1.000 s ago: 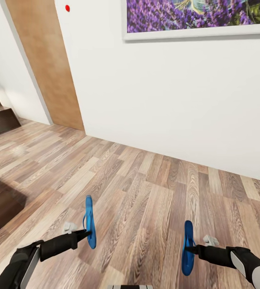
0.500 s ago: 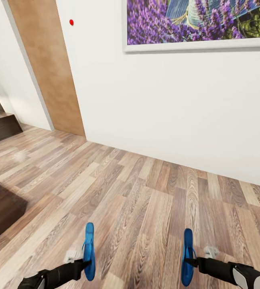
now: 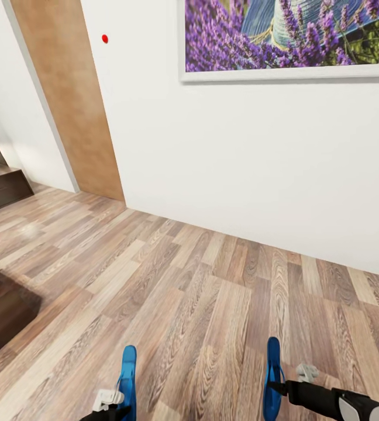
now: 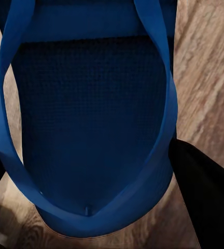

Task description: In the bedroom, move the book from the bed onto either nightstand, and place the two sandals side by side next to the bed.

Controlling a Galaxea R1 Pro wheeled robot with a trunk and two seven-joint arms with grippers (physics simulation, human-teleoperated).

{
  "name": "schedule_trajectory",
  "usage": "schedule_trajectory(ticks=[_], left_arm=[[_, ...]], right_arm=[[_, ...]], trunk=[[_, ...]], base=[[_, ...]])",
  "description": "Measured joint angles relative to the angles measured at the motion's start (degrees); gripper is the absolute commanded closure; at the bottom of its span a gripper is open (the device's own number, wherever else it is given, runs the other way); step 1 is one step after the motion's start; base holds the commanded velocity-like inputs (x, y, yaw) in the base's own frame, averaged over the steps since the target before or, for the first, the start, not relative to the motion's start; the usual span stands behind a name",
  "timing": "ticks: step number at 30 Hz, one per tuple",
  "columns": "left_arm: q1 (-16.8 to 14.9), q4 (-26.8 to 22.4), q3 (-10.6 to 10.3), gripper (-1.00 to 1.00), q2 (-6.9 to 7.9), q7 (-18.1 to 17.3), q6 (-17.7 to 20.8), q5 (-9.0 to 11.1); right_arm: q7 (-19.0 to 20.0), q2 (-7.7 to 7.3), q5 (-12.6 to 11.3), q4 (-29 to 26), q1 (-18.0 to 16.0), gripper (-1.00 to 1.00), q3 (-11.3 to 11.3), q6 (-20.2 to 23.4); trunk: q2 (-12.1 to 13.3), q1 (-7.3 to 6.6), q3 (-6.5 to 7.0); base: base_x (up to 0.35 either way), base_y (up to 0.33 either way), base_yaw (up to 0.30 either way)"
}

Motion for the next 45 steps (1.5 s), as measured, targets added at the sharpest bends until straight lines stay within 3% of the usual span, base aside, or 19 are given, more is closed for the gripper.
schedule_trajectory(ticks=[15,45], left_arm=[[0.0,-0.02,0.11,1.0,-0.08,0.02,0.03,0.1],[0.0,0.0,-0.05,1.0,-0.18,-0.01,0.0,0.08]], right_arm=[[-0.02,0.05,-0.03,0.01,2.96,1.0,0.04,-1.55],[-0.11,0.05,-0.02,0.07,3.06,1.0,0.04,-1.57]], trunk=[[6.02,-3.3,2.69],[18.05,-9.89,8.08]], base=[[0.0,0.0,0.0],[0.0,0.0,0.0]])
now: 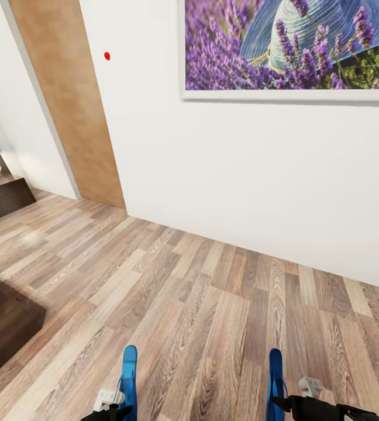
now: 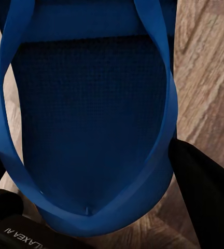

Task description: In the bedroom, move the book from the bed onto either nightstand, and place the two sandals side by side next to the bed.

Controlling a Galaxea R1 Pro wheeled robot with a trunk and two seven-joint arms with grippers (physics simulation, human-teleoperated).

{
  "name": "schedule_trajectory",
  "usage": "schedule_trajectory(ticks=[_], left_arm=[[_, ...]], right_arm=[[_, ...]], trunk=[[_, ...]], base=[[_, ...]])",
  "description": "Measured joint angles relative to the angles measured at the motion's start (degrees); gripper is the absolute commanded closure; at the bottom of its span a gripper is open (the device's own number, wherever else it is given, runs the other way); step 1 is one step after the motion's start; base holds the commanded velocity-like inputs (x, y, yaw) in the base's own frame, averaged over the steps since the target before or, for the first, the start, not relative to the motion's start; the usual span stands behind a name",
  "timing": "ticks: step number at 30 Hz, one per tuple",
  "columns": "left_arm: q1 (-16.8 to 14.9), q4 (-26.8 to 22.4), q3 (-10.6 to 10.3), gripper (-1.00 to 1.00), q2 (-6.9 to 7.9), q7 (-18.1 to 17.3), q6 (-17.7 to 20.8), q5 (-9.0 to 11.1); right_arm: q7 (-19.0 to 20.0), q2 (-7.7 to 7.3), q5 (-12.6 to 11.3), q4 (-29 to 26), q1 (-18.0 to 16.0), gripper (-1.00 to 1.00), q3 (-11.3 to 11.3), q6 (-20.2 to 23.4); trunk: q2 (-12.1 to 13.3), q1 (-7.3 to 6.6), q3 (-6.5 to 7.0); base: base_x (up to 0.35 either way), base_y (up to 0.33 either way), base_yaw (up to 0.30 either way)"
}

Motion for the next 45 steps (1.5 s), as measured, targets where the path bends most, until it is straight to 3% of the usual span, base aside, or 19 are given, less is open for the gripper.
schedule_trajectory(ticks=[7,31,45], left_arm=[[0.0,0.04,-0.04,1.0,-0.01,0.05,0.01,0.0],[0.0,0.13,0.12,1.0,-0.07,0.05,0.0,0.27],[0.0,0.13,0.1,1.0,-0.16,0.05,0.0,0.28]], right_arm=[[0.02,0.0,0.06,-0.03,0.0,1.0,0.0,0.01],[0.01,0.0,-0.08,-0.06,0.0,1.0,0.02,0.02],[0.02,0.0,0.1,-0.03,0.0,1.0,0.0,-0.06]], trunk=[[2.81,-1.54,1.26],[2.82,-1.54,1.28],[2.82,-1.54,2.45]], base=[[0.0,0.0,0.0],[0.0,0.0,0.0],[0.0,0.0,0.0]])
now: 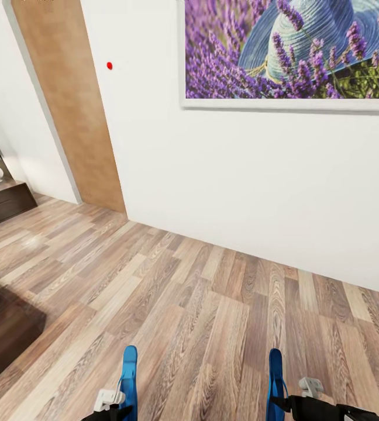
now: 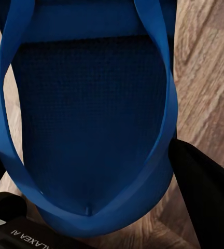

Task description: In the bedroom, move the book from the bed onto either nightstand, and place the two sandals side by side next to the bed.

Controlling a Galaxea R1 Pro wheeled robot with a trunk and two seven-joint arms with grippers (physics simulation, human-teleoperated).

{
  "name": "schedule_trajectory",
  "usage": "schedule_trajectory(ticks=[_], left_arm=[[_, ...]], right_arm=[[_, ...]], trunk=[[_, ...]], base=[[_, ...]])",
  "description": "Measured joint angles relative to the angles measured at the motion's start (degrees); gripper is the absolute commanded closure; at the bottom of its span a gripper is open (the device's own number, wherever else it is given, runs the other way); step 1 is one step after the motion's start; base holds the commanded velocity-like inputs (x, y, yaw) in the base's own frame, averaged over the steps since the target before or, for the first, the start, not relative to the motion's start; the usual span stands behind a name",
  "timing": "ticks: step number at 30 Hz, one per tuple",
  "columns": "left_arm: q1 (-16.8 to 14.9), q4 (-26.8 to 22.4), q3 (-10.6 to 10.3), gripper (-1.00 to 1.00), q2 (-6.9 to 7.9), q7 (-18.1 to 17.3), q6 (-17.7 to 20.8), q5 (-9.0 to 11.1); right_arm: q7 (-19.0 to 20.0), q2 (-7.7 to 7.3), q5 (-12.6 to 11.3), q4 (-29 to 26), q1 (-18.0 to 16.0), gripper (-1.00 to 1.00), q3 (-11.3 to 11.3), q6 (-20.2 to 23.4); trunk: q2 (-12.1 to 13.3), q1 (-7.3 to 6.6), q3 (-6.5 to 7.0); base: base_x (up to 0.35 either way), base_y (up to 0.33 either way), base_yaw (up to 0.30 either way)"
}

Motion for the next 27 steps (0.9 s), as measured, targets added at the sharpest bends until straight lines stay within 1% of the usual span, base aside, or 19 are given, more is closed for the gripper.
schedule_trajectory(ticks=[6,27], left_arm=[[0.0,0.0,0.03,1.0,-0.61,0.01,0.0,-0.06],[0.0,0.03,0.04,1.0,-0.73,0.08,-0.01,-0.08]], right_arm=[[0.0,0.0,-0.02,-0.01,0.0,1.0,-0.01,0.0],[0.0,0.0,-0.05,0.0,0.0,1.0,0.0,0.0]], trunk=[[0.0,0.0,0.55],[0.0,0.0,2.48]], base=[[0.0,0.0,0.0],[0.0,0.0,0.0]])
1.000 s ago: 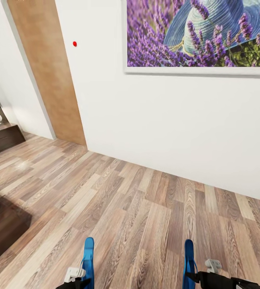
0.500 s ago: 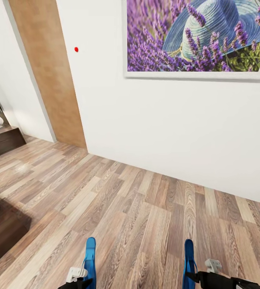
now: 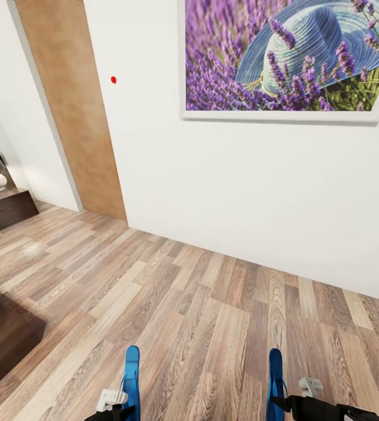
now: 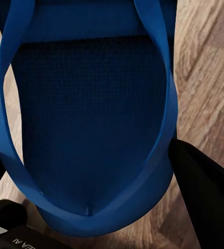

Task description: In the bedroom, move the book from the bed onto either nightstand, and place the two sandals side by side next to the bed.

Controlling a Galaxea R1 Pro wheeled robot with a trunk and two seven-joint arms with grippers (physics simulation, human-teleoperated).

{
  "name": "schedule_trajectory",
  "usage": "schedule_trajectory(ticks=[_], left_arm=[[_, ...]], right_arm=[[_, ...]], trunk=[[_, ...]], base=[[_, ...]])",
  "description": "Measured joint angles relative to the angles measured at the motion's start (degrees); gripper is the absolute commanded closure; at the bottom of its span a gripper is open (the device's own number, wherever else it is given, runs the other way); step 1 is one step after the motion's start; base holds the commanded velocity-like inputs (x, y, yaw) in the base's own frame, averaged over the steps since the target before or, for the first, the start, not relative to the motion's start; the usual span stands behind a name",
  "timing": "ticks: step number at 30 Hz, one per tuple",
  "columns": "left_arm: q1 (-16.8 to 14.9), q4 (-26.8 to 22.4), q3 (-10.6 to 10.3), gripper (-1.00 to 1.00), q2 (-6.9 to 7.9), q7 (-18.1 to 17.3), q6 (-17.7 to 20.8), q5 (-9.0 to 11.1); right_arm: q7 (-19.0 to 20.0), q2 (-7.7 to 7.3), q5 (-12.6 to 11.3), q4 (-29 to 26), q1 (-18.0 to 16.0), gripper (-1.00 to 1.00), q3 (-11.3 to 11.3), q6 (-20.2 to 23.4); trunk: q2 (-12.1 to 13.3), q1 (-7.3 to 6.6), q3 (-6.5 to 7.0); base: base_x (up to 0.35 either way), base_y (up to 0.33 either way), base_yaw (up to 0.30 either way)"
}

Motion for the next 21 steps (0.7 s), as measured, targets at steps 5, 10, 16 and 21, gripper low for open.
schedule_trajectory(ticks=[5,10,16,21], left_arm=[[0.0,0.04,0.0,1.0,0.0,0.01,-0.02,0.0],[0.0,0.05,-0.01,1.0,0.0,0.0,0.0,-0.02],[0.0,0.04,0.0,1.0,-0.05,0.01,0.01,0.0],[0.0,0.05,-0.01,1.0,-0.08,-0.02,-0.01,-0.01]], right_arm=[[0.0,0.0,0.01,-0.03,0.0,1.0,0.03,0.01],[0.0,0.0,0.0,-0.02,0.0,1.0,0.06,0.02],[0.0,0.0,0.0,-0.03,0.0,1.0,0.03,0.0],[0.0,0.0,0.0,-0.03,0.0,1.0,0.03,0.01]], trunk=[[0.0,0.0,0.44],[0.0,0.0,0.53],[0.0,0.0,0.79],[0.0,0.0,1.03]], base=[[0.0,0.0,0.0],[0.0,0.0,0.0],[0.0,0.0,0.0],[0.0,0.0,0.0]])
